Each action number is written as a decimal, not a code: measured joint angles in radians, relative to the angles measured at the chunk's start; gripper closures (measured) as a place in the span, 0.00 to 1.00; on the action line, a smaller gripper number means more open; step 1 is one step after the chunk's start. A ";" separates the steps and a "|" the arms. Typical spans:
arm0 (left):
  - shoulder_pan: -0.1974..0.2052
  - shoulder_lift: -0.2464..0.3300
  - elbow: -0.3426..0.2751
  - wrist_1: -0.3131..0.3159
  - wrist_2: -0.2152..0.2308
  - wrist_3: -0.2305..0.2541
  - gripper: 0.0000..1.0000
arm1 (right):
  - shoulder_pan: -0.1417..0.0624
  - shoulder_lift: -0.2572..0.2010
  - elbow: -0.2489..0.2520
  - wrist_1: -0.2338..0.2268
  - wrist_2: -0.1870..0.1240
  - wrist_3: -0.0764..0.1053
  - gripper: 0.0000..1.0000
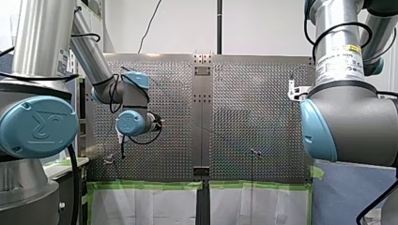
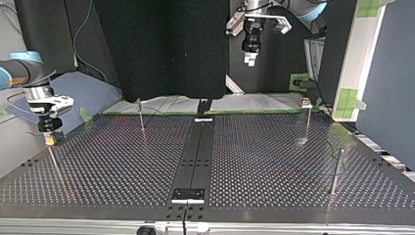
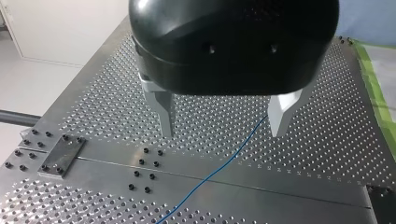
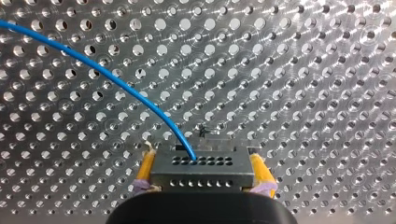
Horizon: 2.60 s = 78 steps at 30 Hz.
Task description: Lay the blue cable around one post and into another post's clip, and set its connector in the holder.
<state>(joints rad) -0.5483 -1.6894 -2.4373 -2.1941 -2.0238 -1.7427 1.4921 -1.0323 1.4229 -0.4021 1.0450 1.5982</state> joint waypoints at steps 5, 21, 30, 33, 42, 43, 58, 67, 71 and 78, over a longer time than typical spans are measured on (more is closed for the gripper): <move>0.003 0.000 0.000 -0.001 0.002 0.001 0.00 | 0.001 0.000 0.000 -0.001 0.000 0.001 1.00; 0.008 0.000 0.000 -0.001 0.004 0.002 0.00 | 0.007 0.001 0.000 -0.012 -0.001 0.005 1.00; 0.008 0.000 0.000 -0.001 0.004 0.002 0.00 | 0.011 -0.002 0.000 0.029 0.029 -0.021 1.00; 0.008 0.000 0.000 -0.002 0.002 0.003 0.00 | 0.014 -0.008 0.000 0.053 0.054 -0.044 1.00; 0.008 0.000 0.000 -0.003 0.000 0.010 0.00 | 0.016 -0.014 0.000 0.074 0.094 -0.059 1.00; 0.008 0.000 0.000 -0.003 0.000 0.010 0.00 | 0.015 -0.014 0.000 0.073 0.095 -0.058 1.00; 0.009 -0.001 -0.002 -0.003 0.000 0.012 0.00 | 0.026 -0.015 0.000 0.038 0.083 -0.030 1.00; 0.017 -0.001 -0.009 -0.003 -0.002 0.022 0.00 | 0.022 -0.057 0.044 0.024 0.096 -0.033 1.00; 0.021 -0.001 -0.009 -0.001 -0.001 0.023 0.00 | 0.021 -0.063 0.050 0.004 0.094 -0.014 1.00; 0.025 -0.001 -0.010 -0.006 0.000 0.026 0.00 | 0.024 -0.065 0.050 -0.001 0.092 -0.006 1.00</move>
<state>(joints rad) -0.5228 -1.6907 -2.4475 -2.1999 -2.0243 -1.7171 1.5164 -1.0969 1.4734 -0.4030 1.1367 1.5922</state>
